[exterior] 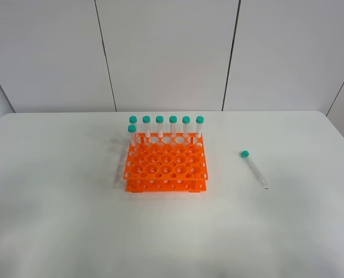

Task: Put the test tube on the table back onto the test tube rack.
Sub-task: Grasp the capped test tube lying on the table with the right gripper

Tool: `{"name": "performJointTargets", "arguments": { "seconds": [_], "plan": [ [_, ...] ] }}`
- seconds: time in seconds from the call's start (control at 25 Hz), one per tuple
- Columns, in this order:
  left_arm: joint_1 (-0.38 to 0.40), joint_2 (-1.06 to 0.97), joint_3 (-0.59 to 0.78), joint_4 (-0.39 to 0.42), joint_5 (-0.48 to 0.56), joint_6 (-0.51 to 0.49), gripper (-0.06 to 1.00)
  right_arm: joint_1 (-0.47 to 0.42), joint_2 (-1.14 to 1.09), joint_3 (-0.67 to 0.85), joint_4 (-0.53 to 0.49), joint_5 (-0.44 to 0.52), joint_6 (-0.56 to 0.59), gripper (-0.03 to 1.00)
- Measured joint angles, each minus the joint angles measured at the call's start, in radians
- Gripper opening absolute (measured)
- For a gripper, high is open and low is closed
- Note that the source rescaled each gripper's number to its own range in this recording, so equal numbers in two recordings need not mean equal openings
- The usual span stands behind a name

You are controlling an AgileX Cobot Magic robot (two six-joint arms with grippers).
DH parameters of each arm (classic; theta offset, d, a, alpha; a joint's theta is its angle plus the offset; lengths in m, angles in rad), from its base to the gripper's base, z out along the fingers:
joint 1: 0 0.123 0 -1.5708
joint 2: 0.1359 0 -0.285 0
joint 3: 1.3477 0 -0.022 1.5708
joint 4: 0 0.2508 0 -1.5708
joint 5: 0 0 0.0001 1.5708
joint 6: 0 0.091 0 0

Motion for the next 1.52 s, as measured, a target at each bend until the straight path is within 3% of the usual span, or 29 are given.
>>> {"name": "performJointTargets", "arguments": {
  "seconds": [0.64, 1.16, 1.52],
  "plan": [
    [0.0, 0.0, 0.0, 0.0, 0.0, 0.0, 0.98, 0.0, 0.084, -0.025, -0.004, 0.0, 0.002, 1.0],
    [0.0, 0.0, 0.0, 0.0, 0.0, 0.0, 0.98, 0.0, 1.009, -0.307, -0.011, -0.105, -0.005, 1.0],
    [0.0, 0.0, 0.0, 0.0, 0.0, 0.0, 0.98, 0.0, 1.588, -0.629, -0.011, -0.075, -0.072, 1.0]
  ]
}}
